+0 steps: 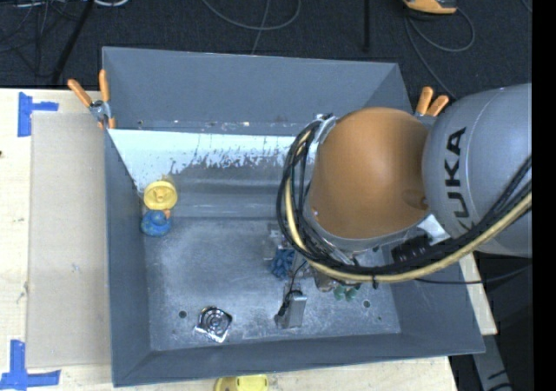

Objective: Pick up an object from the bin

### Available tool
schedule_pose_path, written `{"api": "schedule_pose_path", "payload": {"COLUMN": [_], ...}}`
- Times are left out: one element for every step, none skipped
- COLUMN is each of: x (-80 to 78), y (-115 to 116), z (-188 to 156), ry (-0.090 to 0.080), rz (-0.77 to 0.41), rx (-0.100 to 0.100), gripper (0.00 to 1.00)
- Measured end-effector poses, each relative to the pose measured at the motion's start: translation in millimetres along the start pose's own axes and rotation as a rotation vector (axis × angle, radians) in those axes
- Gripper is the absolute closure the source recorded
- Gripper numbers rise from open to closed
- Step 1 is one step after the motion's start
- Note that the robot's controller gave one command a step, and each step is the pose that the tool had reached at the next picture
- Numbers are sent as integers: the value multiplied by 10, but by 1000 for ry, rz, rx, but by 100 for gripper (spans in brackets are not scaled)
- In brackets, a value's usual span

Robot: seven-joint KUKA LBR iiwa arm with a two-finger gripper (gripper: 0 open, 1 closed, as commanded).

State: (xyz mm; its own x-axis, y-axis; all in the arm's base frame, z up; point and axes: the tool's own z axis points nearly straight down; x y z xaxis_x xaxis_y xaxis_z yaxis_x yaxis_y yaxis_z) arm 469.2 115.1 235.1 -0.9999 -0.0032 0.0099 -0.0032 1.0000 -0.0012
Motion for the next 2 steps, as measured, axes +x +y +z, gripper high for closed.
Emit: {"api": "schedule_pose_path", "payload": {"x": [-16, -474], "y": [-6, -494], "z": [-41, 393], "ry": [-8, -14], "rz": [4, -15], "rx": [-1, -2], "gripper": [0, 0]}}
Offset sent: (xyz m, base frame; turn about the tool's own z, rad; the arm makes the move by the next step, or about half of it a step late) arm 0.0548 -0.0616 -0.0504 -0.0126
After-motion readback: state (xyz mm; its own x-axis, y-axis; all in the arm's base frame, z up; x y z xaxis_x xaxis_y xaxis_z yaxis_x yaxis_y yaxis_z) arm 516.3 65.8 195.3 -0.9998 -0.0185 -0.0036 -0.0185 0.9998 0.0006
